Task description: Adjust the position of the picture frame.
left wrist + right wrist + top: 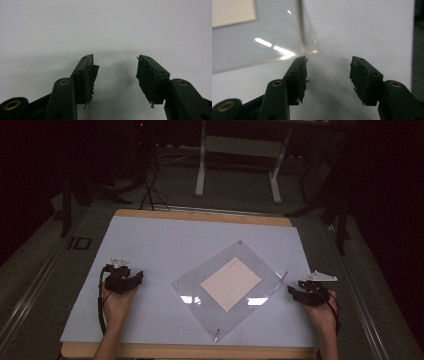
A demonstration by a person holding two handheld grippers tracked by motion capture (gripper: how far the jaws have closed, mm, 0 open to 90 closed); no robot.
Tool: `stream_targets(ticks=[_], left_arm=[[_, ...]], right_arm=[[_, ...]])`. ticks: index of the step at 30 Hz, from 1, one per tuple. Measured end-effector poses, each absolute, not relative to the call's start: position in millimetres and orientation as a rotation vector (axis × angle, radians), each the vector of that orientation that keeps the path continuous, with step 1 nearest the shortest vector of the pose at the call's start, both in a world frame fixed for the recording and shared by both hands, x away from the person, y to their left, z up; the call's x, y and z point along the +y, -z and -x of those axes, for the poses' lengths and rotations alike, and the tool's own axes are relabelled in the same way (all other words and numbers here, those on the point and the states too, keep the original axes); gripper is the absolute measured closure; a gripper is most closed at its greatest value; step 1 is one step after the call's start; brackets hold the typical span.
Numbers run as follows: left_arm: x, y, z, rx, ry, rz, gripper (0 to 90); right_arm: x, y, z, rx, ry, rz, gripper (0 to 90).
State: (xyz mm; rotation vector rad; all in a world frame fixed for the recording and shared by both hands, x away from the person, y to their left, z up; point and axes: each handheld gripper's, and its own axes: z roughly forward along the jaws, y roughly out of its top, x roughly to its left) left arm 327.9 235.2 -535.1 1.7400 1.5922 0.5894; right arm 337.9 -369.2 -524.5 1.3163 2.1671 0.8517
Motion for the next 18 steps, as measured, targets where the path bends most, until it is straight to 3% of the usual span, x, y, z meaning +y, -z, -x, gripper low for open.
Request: stream_targets(ticks=[7, 14, 18], left_arm=[[233, 527, -318, 1.498, -0.579, -1.743, 48.7], [226, 522, -313, 1.394, -0.567, -1.767, 47.9], [219, 519, -311, 1.344, -0.564, -1.792, 48.9]], right_arm=[[-368, 517, -338, 2.157, -1.004, -1.288, 51.3], [-359, 517, -345, 2.122, -1.085, -1.308, 46.6], [-348, 518, -351, 2.134, -1.068, -1.267, 51.4]])
